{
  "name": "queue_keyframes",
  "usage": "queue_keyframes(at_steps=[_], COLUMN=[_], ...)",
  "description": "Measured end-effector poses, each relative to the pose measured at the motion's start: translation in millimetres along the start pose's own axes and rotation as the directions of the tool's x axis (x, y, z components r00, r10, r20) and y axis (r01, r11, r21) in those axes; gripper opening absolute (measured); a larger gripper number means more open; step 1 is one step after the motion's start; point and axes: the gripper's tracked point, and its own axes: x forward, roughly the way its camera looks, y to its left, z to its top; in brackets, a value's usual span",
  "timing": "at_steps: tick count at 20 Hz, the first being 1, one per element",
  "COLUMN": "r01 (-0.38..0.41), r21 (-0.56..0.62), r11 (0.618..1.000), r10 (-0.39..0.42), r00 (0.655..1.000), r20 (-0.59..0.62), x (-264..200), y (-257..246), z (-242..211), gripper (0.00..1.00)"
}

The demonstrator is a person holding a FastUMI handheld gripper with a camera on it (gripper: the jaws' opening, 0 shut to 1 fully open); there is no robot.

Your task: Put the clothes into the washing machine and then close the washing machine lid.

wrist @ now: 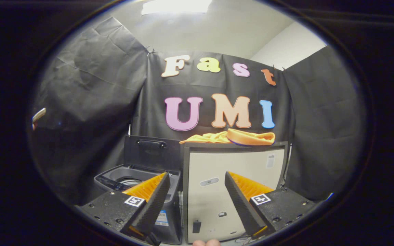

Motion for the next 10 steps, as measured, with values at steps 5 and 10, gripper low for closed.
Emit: queue_keyframes(at_steps=[5,10], r01=[0.028,0.061], r21=[0.015,0.029], r11=[1.0,0.998], r10=[-0.028,-0.061], r00=[1.0,0.998], r20=[-0.004,-0.014], x=[23.2,50.4], y=[-22.6,-42.3], z=[16.7,42.7], gripper=[0.97,0.97])
